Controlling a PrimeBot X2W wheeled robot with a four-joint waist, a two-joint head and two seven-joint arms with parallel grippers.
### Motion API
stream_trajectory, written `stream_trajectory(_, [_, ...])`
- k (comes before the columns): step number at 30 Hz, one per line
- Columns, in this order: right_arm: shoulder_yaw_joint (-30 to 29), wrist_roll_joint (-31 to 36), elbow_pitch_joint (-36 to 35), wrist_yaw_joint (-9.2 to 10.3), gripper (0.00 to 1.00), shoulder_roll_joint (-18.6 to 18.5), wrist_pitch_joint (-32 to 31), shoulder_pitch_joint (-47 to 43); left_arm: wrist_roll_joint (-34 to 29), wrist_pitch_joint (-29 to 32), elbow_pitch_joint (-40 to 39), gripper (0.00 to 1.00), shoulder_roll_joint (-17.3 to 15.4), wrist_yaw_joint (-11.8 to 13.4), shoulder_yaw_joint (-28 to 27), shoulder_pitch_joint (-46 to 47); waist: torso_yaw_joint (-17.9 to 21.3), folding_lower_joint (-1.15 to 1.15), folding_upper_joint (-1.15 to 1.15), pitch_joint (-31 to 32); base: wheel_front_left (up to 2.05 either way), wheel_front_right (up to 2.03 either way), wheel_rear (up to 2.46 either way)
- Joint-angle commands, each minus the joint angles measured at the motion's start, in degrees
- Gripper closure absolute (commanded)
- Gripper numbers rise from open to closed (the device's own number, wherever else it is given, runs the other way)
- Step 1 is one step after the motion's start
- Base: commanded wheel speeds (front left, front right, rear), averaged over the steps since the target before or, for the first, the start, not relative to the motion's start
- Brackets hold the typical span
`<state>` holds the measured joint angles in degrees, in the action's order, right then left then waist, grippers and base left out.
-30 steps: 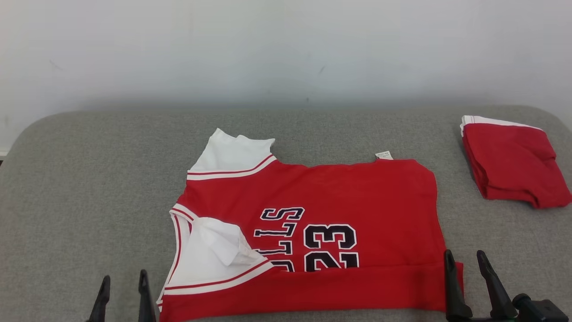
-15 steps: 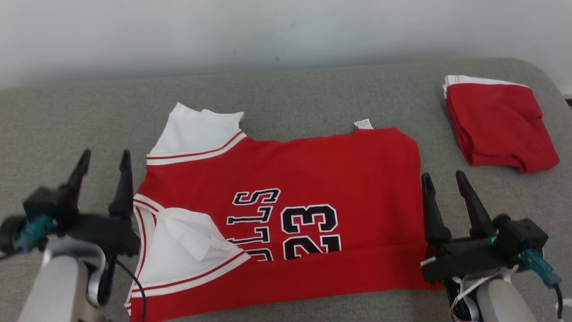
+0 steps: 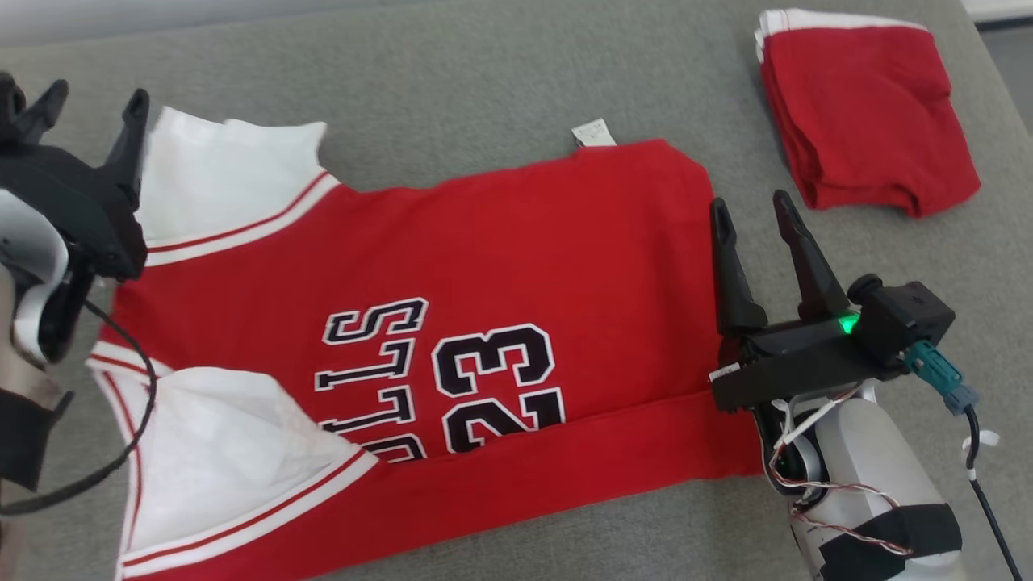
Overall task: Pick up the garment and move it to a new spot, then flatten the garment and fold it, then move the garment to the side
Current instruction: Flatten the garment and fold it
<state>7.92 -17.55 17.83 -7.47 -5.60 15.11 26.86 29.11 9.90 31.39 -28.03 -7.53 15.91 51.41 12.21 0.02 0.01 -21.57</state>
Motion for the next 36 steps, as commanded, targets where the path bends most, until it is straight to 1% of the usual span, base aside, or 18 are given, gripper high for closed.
stream_trajectory(1, [0.41, -0.29, 0.24, -0.01, 0.00, 0.50, 0.00, 0.98, 1.03, 1.01, 1.57, 0.00, -0.92, 0.10, 1.04, 1.71, 3.79, -0.02, -0.01, -4.02, 0.00, 0.00, 0.00])
stream_trajectory(3, [0.91, -0.63, 0.49, -0.01, 0.00, 0.66, 0.01, 1.50, 0.68, 2.39, 3.60, 0.00, -2.05, 0.10, 2.52, 3.30, 4.39, -0.02, -0.01, -4.69, 0.00, 0.00, 0.00])
stream_trajectory(8, [1.16, -1.03, 0.75, -0.01, 0.00, 0.82, 0.01, 2.41, 1.42, 4.06, 8.09, 0.00, -3.18, 0.09, 4.57, 6.11, 5.36, -0.02, -0.01, -5.80, 0.00, 0.00, 0.00])
stream_trajectory(18, [1.58, -1.34, 0.93, -0.01, 0.00, 0.66, 0.01, 2.78, 2.90, 3.10, 13.70, 0.00, -4.06, 0.09, 6.76, 9.21, 6.18, -0.02, -0.01, -7.21, 0.00, 0.00, 0.00])
stream_trajectory(20, [1.69, -1.32, 0.93, -0.01, 0.00, 0.63, 0.01, 3.09, 3.28, 2.81, 14.82, 0.00, -3.77, 0.09, 7.28, 9.74, 6.25, -0.02, -0.01, -7.43, 0.00, 0.00, 0.00])
stream_trajectory(21, [1.69, -1.37, 0.97, -0.01, 0.00, 0.50, 0.01, 3.20, 3.37, 2.63, 15.32, 0.19, -3.59, 0.09, 7.46, 9.94, 6.20, -0.02, -0.01, -7.47, 0.00, 0.00, 0.00])
stream_trajectory(22, [1.71, -1.40, 1.08, -0.01, 0.00, 0.41, 0.01, 3.30, 3.35, 1.84, 15.67, 0.74, -3.49, 0.09, 7.61, 10.09, 6.15, -0.02, -0.01, -7.45, 0.00, 0.00, 0.00])
stream_trajectory(23, [1.73, -1.39, 1.20, -0.01, 0.00, 0.33, 0.01, 3.41, 3.33, 1.29, 16.02, 1.00, -3.37, 0.09, 7.87, 10.34, 6.04, -0.02, -0.01, -7.37, 0.00, 0.00, 0.00])
stream_trajectory(26, [2.22, -1.83, 2.32, -0.01, 0.00, -0.11, 0.00, 3.42, 4.37, -0.02, 17.06, 1.00, -2.80, 0.09, 8.85, 10.52, 5.25, -0.02, -0.01, -6.51, 0.00, 0.00, 0.00])
stream_trajectory(29, [3.20, -2.94, 4.72, -0.01, 0.00, -1.20, 0.02, 3.97, 5.29, -2.83, 17.09, 1.00, -2.03, 0.09, 9.11, 10.47, 3.99, -0.02, -0.01, -5.10, 0.00, 0.00, 0.00])
stream_trajectory(34, [4.25, -4.80, 8.83, -0.01, 0.00, -3.67, 0.00, 6.14, 7.09, -8.18, 14.80, 1.00, -1.26, 0.09, 10.33, 9.59, 1.28, -0.02, -0.01, -2.67, 0.00, 0.00, 0.00])
stream_trajectory(36, [4.64, -5.89, 10.88, -0.01, 0.00, -4.82, 0.00, 7.31, 7.84, -9.41, 13.27, 1.00, -0.87, 0.09, 11.22, 8.83, -0.08, -0.02, -0.01, -2.05, 0.00, 0.00, 0.00])
